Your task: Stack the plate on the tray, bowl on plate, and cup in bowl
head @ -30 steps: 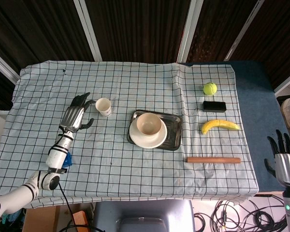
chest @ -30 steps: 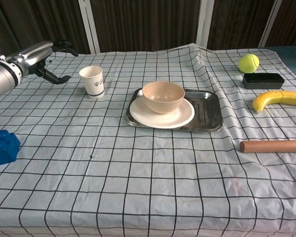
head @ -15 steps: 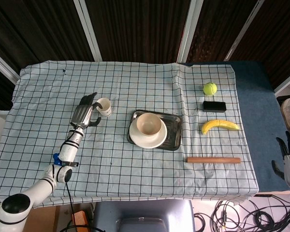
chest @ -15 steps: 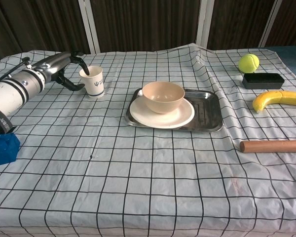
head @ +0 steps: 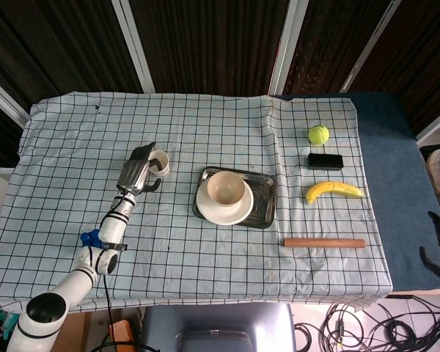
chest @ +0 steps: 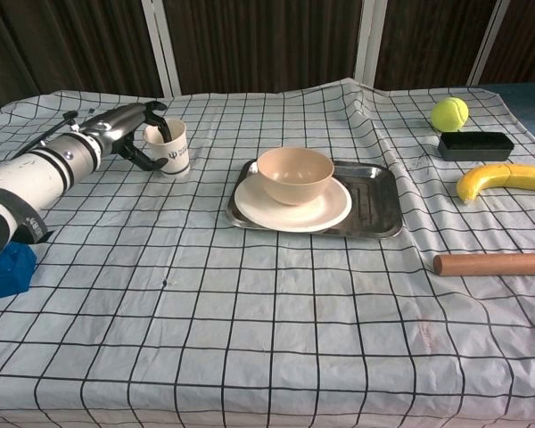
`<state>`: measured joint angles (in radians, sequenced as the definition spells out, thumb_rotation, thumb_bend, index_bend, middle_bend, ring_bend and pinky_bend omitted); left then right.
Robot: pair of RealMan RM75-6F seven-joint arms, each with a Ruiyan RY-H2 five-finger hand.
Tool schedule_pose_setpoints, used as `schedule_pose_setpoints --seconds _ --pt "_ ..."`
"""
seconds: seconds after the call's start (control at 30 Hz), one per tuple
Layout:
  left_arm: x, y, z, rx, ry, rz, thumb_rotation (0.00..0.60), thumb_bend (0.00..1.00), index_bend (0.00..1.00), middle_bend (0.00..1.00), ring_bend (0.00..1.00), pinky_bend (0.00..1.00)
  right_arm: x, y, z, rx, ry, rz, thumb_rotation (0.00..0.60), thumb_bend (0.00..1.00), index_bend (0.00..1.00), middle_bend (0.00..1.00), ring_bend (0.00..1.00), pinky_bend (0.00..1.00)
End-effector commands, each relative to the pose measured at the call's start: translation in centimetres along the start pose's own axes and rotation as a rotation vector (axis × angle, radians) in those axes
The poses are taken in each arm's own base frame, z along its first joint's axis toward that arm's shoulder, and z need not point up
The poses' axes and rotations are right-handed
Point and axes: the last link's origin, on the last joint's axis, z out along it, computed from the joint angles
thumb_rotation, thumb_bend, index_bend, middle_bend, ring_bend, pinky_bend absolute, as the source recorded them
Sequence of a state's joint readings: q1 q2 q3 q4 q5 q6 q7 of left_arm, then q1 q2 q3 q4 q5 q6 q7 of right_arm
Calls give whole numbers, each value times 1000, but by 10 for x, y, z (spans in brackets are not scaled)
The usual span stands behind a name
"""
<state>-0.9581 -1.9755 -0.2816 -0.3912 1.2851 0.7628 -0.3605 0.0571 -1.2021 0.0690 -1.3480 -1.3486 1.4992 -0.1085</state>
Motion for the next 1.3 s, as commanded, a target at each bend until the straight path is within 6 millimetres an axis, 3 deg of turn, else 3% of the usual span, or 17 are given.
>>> schedule_pose_setpoints --seconds 0.03,0.17,0.47,0.7,0.87,1.07,1.3 --pt "-4 2 3 16 -1 11 600 398 585 7 0 0 0 3 -2 -4 -13 6 600 271 139 0 0 0" --pt "-5 1 3 26 9 14 600 429 648 38 0 0 -1 5 -3 -7 -27 7 600 271 130 0 0 0" --pt "3 -3 -2 -5 46 -11 600 446 662 42 0 0 -4 6 -3 -12 -36 5 600 271 124 0 0 0" --pt "16 -3 -21 -100 94 -48 600 448 665 52 0 0 -8 2 -2 -1 -43 7 600 271 120 0 0 0" --pt "30 13 -46 -196 94 -64 600 448 668 68 0 0 -12 1 0 3 -57 4 600 271 114 0 0 0" --pt "37 48 -75 -280 63 -73 600 450 669 86 0 0 -14 -1 1 7 -61 4 600 271 108 0 0 0" --pt "33 78 -77 -300 20 -130 600 448 668 97 0 0 -15 0 1 1 -65 1 600 271 98 0 0 0"
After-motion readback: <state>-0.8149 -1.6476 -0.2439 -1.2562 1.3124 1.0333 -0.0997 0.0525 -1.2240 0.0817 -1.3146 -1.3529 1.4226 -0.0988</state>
